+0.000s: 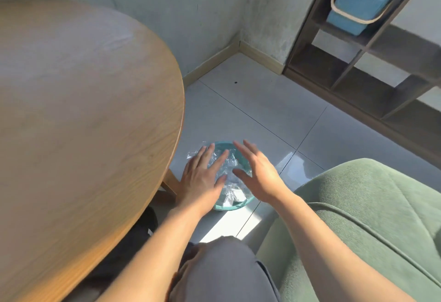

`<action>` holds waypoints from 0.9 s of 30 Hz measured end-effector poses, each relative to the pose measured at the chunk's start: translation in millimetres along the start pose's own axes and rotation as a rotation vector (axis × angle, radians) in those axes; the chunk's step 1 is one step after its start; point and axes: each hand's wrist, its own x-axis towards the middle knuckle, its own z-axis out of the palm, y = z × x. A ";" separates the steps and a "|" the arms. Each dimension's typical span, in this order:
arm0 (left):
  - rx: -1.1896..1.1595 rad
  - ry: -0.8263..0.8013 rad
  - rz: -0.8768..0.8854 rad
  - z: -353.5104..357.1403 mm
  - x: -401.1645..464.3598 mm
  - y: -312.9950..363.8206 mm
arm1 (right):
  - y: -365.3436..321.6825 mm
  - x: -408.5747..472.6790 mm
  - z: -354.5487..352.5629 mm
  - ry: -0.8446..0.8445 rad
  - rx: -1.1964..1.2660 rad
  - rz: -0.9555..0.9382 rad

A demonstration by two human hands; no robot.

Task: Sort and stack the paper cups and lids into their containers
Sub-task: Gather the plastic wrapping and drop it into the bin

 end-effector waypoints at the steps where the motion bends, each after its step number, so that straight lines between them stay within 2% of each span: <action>1: -0.014 0.015 0.015 -10.0 -3.1 9.5 | -8.3 -6.3 -11.7 0.022 -0.002 -0.013; 7: -0.012 0.145 0.147 -76.6 -32.8 67.2 | -66.1 -49.8 -79.8 0.129 -0.058 -0.118; 13: 0.113 0.363 0.240 -162.0 -92.2 98.1 | -137.1 -83.3 -124.5 0.208 -0.115 -0.322; 20: 0.207 0.539 0.079 -257.8 -170.7 64.8 | -238.0 -105.2 -119.9 0.191 -0.191 -0.536; 27: 0.259 0.533 -0.143 -324.7 -245.0 -4.9 | -328.7 -107.3 -59.9 0.088 -0.146 -0.710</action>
